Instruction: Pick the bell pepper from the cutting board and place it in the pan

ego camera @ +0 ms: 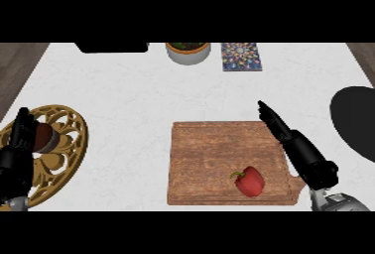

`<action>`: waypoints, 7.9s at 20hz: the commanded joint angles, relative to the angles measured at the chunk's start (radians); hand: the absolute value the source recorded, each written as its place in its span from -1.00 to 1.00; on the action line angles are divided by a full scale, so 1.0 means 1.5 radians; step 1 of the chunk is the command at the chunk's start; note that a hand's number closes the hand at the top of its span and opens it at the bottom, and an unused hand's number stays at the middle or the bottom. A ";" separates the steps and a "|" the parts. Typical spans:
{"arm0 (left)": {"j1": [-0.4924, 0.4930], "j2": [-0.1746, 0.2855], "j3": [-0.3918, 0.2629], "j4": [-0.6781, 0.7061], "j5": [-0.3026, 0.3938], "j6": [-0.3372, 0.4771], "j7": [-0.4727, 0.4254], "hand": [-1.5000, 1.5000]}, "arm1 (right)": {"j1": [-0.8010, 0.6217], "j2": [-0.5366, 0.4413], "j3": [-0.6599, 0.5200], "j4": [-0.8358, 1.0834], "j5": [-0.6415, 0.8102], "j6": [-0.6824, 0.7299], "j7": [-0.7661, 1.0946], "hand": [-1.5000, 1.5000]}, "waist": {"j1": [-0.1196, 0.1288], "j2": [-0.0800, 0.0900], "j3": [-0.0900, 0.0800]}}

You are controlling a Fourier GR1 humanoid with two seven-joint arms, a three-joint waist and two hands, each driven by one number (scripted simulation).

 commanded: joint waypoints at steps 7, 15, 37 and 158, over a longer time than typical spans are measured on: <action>-0.065 -0.094 -0.154 -0.049 0.029 -0.109 -0.008 0.00 | -0.219 -0.093 0.047 -0.095 0.056 0.230 -0.139 1.00 | -0.014 0.004 -0.023; -0.111 -0.146 -0.200 -0.047 0.000 -0.098 0.008 0.00 | -0.174 -0.221 -0.083 0.091 0.029 0.461 -0.505 -1.00 | 0.002 0.014 -0.018; -0.112 -0.161 -0.163 -0.007 0.002 -0.129 -0.002 0.00 | -0.234 -0.243 0.276 -0.033 0.558 0.286 -0.396 -1.00 | -0.006 0.010 -0.021; -0.076 -0.265 -0.104 -0.033 -0.120 -0.226 0.004 0.00 | -0.387 -0.194 -0.767 0.934 0.439 -0.242 -0.380 -1.00 | 0.026 0.026 -0.014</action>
